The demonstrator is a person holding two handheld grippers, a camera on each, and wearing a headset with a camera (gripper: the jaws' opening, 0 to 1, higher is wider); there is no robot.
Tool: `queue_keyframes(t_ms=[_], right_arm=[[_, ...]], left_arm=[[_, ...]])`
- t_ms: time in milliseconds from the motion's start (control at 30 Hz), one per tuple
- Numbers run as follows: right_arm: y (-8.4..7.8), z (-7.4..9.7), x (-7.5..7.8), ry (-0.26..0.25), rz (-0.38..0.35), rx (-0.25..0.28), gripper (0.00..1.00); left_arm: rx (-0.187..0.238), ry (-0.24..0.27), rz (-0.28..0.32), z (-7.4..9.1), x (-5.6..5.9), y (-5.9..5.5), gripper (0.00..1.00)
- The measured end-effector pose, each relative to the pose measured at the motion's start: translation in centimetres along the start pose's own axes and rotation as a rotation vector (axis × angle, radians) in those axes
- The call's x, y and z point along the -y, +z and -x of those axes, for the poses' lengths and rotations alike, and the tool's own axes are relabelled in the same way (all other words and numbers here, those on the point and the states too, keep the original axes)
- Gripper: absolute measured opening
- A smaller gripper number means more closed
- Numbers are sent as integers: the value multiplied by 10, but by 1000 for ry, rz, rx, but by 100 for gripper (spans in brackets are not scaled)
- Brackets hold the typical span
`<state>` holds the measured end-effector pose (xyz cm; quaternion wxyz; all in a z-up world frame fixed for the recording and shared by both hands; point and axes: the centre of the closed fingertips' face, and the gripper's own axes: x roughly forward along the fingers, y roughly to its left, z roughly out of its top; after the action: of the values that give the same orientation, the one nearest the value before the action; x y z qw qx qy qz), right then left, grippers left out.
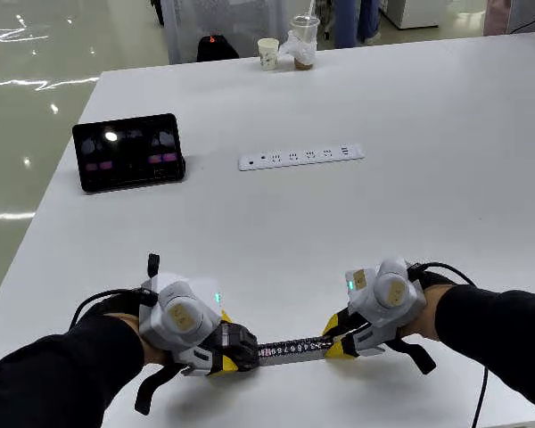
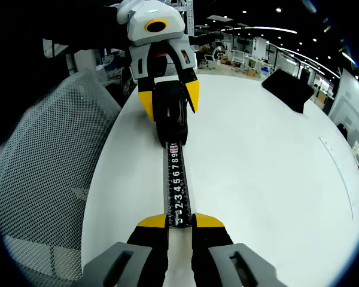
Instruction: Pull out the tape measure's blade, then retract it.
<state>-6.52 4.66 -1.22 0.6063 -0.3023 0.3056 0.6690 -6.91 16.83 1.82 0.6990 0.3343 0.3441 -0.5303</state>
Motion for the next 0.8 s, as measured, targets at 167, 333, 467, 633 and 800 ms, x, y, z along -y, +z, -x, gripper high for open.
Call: queue_keyframes(t_ms=[167, 333, 467, 633, 800], right_arm=[[-2, 1, 0, 0, 6, -1, 11], [-5, 4, 3, 3, 6, -8, 11], [-9, 8, 3, 1, -2, -8, 11], [-12, 10, 3, -4, -9, -7, 11], [-14, 11, 4, -7, -11, -1, 11]], left_arm=[[1, 2, 0, 0, 0, 0, 30], [1, 6, 0, 0, 0, 0, 30], [1, 7, 2, 0, 0, 0, 30], [2, 6, 1, 0, 0, 1, 30], [5, 7, 3, 0, 1, 1, 30]])
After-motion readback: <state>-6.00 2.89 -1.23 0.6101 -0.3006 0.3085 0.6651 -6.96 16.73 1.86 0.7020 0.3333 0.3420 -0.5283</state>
